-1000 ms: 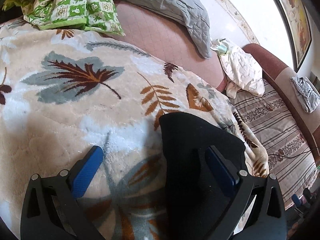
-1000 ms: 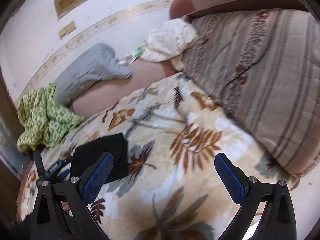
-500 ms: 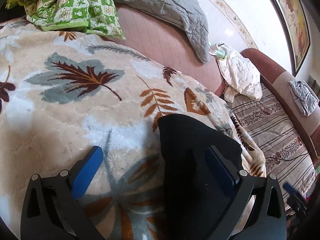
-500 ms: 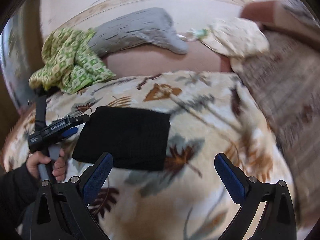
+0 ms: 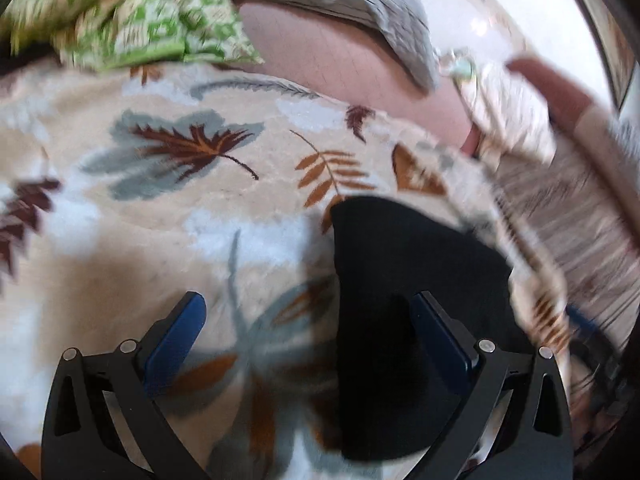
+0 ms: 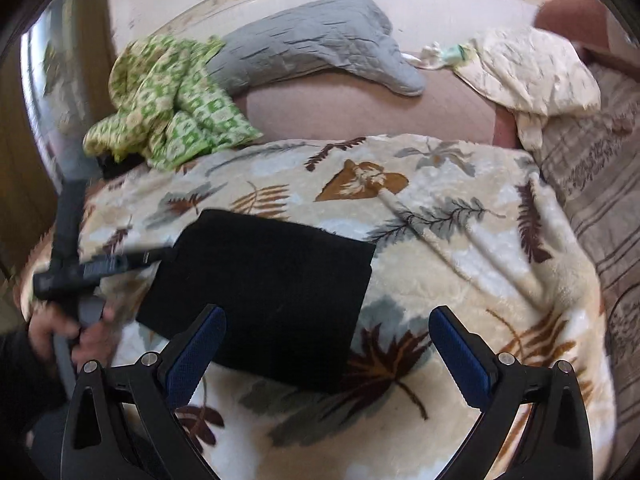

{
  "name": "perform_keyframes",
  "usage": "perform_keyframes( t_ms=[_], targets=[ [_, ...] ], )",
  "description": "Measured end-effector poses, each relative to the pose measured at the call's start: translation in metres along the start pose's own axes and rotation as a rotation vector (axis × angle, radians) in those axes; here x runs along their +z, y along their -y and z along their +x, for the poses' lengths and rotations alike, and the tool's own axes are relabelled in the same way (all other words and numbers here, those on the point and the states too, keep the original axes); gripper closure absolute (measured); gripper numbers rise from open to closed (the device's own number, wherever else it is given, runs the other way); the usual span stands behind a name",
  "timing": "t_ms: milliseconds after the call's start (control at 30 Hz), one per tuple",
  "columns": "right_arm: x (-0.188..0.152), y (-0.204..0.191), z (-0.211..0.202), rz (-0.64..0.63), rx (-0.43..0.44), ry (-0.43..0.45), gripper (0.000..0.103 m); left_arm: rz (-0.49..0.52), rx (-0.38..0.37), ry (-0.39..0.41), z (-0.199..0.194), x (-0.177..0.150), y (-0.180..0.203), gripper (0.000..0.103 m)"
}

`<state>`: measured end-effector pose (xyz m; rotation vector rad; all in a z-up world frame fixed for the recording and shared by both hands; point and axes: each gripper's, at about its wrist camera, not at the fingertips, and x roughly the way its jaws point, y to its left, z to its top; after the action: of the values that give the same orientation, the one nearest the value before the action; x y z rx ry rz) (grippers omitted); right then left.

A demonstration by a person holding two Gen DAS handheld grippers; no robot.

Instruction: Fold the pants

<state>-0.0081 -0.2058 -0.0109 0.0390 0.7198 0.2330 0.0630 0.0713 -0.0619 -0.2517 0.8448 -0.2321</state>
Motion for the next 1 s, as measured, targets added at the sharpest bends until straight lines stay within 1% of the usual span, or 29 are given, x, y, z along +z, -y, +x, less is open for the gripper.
perform_keyframes(
  t_ms=[33,67,167,200,267,333,467,533,633,800,1000],
  targets=[
    [0.001,0.002,0.0,0.019,0.0,0.003,0.001,0.047,0.057,-0.006,-0.007,-0.004,0.01,0.001],
    [0.001,0.002,0.0,0.028,-0.016,0.004,0.001,0.075,0.087,-0.011,-0.011,-0.006,0.015,0.001],
    [-0.002,-0.001,-0.002,0.03,-0.044,-0.007,0.001,0.141,0.161,-0.029,-0.024,-0.013,0.031,0.001],
    [-0.004,-0.003,-0.004,0.022,-0.055,-0.01,0.001,0.161,0.175,-0.028,-0.029,-0.016,0.038,0.001],
    [-0.008,-0.008,-0.009,0.002,-0.068,-0.009,0.001,0.201,0.184,-0.018,-0.037,-0.019,0.048,0.001],
    [-0.011,-0.012,-0.014,-0.015,-0.073,0.0,0.001,0.255,0.197,0.009,-0.048,-0.023,0.061,0.001],
    [-0.013,-0.014,-0.014,-0.028,-0.093,-0.005,0.001,0.298,0.203,0.015,-0.057,-0.026,0.074,0.001],
    [-0.014,-0.014,-0.013,-0.023,-0.103,-0.012,0.001,0.302,0.211,0.017,-0.06,-0.027,0.076,0.001],
    [-0.014,-0.017,-0.013,-0.016,-0.094,-0.007,0.001,0.291,0.202,0.014,-0.06,-0.026,0.075,0.001],
    [-0.014,-0.027,-0.01,-0.074,-0.106,-0.006,0.001,0.305,0.207,-0.007,-0.05,-0.029,0.077,0.001],
    [-0.013,-0.028,-0.013,-0.069,-0.095,0.009,0.001,0.333,0.198,-0.027,-0.043,-0.034,0.082,0.001]
  ],
)
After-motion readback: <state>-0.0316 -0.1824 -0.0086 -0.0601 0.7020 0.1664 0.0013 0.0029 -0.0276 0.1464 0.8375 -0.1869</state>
